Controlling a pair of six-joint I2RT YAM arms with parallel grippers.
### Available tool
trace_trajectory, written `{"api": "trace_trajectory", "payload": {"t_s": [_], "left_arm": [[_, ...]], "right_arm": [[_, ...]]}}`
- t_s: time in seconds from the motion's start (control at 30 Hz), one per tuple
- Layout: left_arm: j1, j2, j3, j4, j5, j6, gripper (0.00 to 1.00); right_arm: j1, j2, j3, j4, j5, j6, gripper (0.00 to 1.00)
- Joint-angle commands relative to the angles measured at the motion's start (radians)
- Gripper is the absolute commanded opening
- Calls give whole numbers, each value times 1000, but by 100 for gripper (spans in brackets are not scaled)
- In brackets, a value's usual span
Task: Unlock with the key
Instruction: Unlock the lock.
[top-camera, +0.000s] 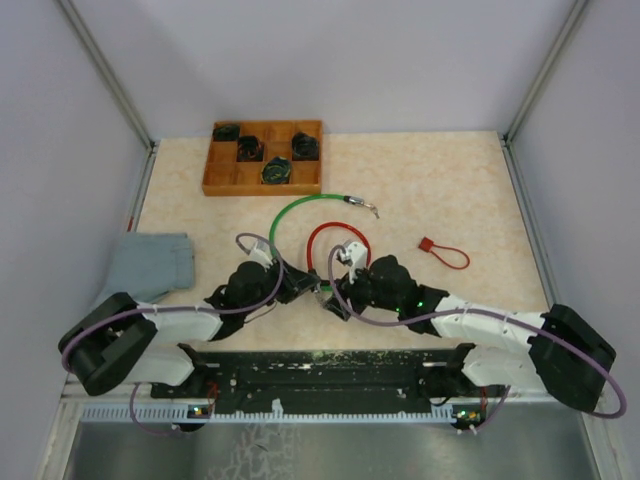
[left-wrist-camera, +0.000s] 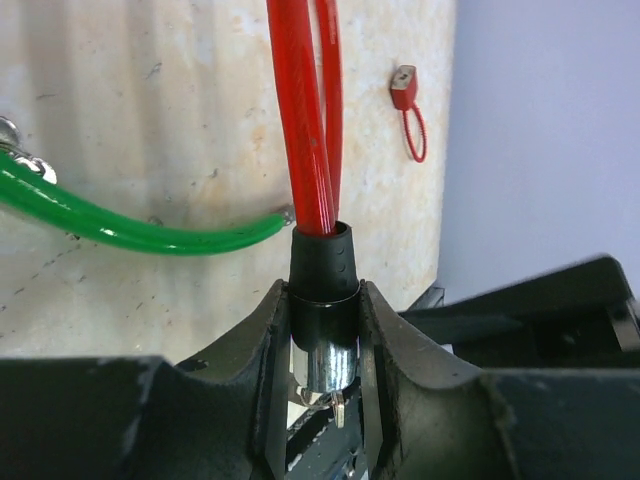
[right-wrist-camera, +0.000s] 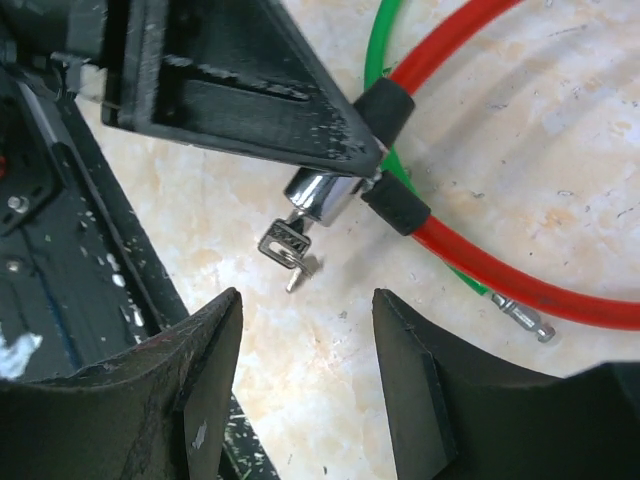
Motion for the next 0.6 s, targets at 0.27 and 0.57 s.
{"api": "trace_trajectory", "payload": {"t_s": [0.27, 0.57], "left_arm": [[5, -19, 118, -236, -10, -64, 0], [4, -22, 132, -264, -18, -89, 0]], "right_arm": [[170, 90, 125, 54, 328, -146, 53], [182, 168, 151, 69, 362, -118, 46]]}}
